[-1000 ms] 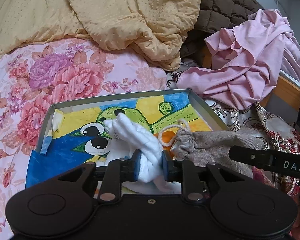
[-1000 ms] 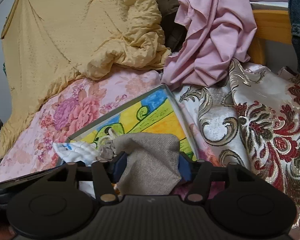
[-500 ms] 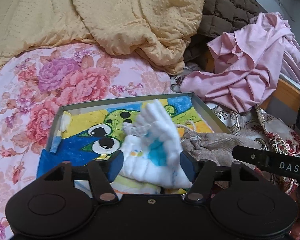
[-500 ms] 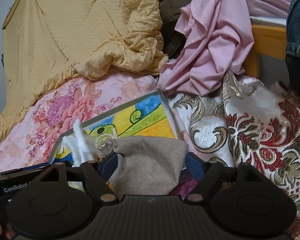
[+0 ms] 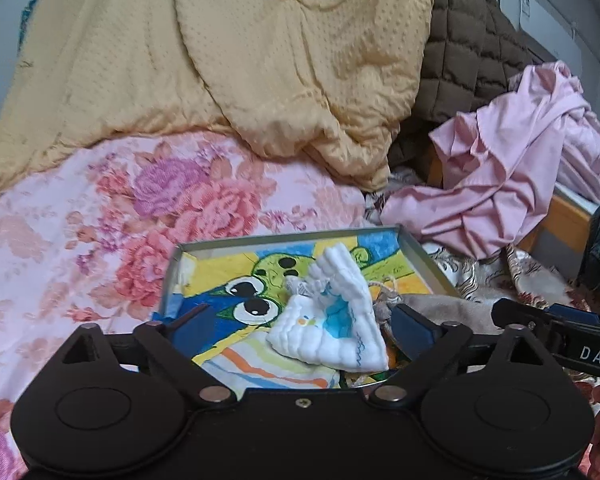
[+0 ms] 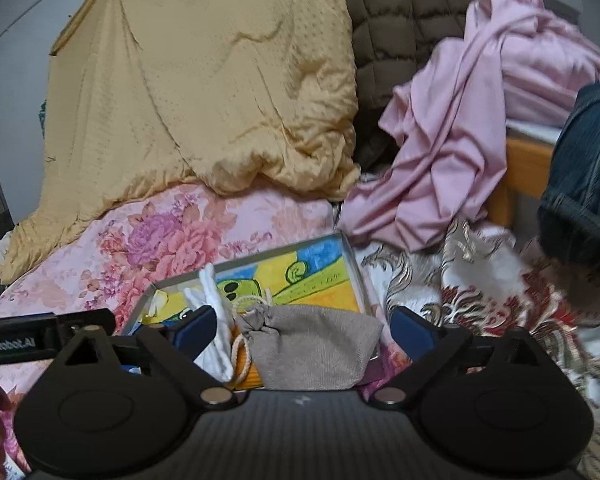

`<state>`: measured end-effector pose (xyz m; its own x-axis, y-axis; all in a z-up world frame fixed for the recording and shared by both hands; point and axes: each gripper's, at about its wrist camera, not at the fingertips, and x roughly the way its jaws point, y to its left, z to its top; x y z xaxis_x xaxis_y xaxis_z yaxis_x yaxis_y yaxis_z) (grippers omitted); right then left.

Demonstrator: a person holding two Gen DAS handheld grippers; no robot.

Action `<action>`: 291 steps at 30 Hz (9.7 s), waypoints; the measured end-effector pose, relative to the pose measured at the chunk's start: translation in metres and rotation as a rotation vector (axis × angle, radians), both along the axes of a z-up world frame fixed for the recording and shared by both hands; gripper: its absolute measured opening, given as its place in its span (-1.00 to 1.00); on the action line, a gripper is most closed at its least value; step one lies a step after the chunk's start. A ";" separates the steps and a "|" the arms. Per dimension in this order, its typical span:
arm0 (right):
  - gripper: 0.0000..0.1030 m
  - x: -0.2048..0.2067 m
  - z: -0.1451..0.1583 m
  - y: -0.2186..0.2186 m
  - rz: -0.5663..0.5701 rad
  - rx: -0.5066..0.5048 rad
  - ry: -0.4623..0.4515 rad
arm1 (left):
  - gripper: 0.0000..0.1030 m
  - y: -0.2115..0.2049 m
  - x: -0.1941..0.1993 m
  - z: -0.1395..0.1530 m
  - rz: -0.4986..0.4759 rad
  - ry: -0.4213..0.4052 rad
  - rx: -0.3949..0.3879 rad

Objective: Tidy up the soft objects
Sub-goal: 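Release the white cloth into the tray with the left tool while the right releases the burlap bag, then pull both tools back from the tray toward the pile of soft items, then move the left tool to the white glove while the right moves to the grey cloth, then grasp the white glove with the left tool while the right grasps the grey cloth, then lift and carry the white glove with the left tool while the right carries the grey cloth to the tray, then lower and release the white glove into the tray with the left tool while the right releases the grey cloth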

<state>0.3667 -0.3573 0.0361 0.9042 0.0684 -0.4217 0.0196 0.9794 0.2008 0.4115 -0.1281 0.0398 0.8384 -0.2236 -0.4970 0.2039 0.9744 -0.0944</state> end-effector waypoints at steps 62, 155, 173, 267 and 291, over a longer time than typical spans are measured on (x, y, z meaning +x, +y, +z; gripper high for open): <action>0.99 -0.224 0.007 0.063 0.022 -0.162 0.088 | 0.98 0.077 -0.263 -0.015 0.094 -0.039 -0.006; 0.99 -0.127 -0.026 0.082 0.246 -0.295 0.262 | 0.98 0.072 -0.173 -0.084 -0.057 -0.024 0.015; 0.98 -0.109 -0.045 0.068 0.224 -0.141 0.394 | 0.81 0.052 -0.159 -0.089 -0.200 -0.083 0.064; -0.97 -0.058 0.065 0.107 0.405 0.088 -0.084 | -0.89 0.079 -0.121 -0.005 -0.149 -0.086 -0.113; -0.97 0.147 -0.020 0.110 0.300 0.164 0.051 | -0.88 0.082 0.097 -0.075 -0.096 0.132 -0.111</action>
